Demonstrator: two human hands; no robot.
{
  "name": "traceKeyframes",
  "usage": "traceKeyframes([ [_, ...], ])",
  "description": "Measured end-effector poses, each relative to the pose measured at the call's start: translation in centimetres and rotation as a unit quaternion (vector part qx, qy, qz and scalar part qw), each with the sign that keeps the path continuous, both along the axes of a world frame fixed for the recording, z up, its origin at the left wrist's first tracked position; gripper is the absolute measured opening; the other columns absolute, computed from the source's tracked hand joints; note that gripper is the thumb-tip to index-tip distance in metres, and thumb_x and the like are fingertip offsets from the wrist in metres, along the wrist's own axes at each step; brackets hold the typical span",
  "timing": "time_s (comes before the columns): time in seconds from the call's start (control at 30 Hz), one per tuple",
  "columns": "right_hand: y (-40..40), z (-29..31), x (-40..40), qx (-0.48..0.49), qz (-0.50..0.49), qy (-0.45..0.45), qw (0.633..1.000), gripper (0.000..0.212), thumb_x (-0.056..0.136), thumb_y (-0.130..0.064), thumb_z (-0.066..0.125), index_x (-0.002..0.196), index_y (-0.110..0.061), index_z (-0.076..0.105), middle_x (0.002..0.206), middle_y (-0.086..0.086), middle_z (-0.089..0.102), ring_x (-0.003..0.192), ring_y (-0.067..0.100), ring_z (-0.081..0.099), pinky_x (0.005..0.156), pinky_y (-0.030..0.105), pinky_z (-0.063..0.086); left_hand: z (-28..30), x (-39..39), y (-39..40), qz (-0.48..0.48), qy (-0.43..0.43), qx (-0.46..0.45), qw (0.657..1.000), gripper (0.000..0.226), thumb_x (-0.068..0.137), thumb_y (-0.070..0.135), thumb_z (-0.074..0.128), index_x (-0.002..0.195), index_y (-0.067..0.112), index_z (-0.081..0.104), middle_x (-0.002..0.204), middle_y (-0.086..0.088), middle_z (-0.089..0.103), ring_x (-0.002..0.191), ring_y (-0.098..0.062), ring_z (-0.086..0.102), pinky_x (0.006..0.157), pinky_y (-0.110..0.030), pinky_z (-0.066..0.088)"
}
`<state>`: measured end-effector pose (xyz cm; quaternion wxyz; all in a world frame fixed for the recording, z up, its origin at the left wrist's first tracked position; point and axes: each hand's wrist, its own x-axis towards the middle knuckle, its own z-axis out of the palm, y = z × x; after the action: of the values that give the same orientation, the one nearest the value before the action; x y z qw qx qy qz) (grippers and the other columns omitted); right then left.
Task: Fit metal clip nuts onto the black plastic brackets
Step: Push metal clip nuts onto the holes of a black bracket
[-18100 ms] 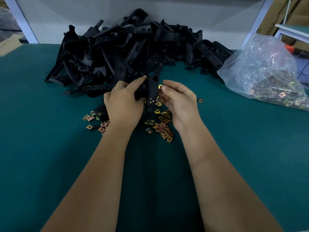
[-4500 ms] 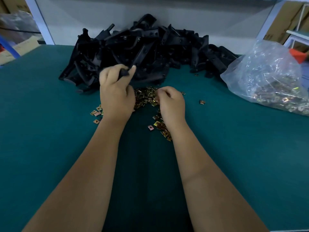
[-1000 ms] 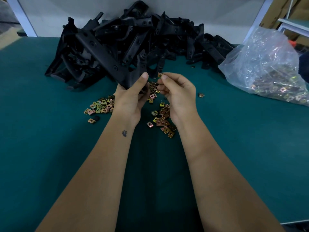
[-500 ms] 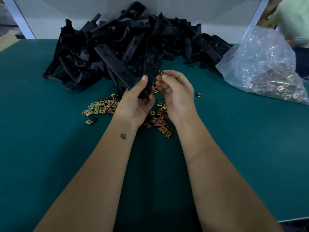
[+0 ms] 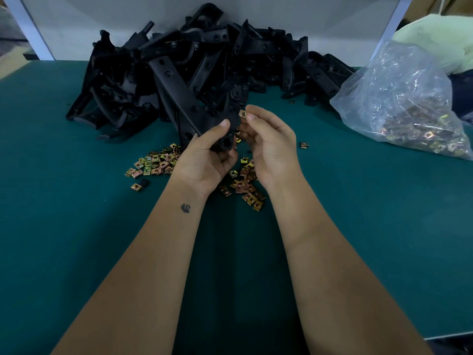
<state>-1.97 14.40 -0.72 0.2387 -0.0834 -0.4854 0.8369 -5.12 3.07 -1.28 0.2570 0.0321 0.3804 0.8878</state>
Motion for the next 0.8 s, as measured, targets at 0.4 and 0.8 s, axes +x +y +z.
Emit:
traceKeyframes([
  [0.4,0.13,0.01,0.16,-0.027,0.009,-0.001,1.000,0.016,0.090,0.006,0.060,0.089,-0.006,0.070,0.080,0.005,0.071,0.074,0.015,0.064,0.072,0.024,0.053,-0.25,-0.16,-0.09,-0.033,0.025,-0.016,0.999,0.026,0.079,0.017,0.072,0.102,0.016,0.061,0.085,0.004,0.066,0.065,-0.007,0.058,0.054,-0.017,0.046],
  [0.8,0.13,-0.19,-0.17,-0.053,0.041,-0.028,0.997,0.007,0.091,-0.005,0.065,0.097,-0.002,0.068,0.091,0.011,0.069,0.081,0.019,0.067,0.078,0.028,0.056,-0.21,-0.16,-0.27,-0.051,0.083,-0.037,0.995,0.033,0.078,0.018,0.070,0.110,0.021,0.065,0.097,0.006,0.071,0.081,-0.006,0.065,0.058,-0.018,0.049],
])
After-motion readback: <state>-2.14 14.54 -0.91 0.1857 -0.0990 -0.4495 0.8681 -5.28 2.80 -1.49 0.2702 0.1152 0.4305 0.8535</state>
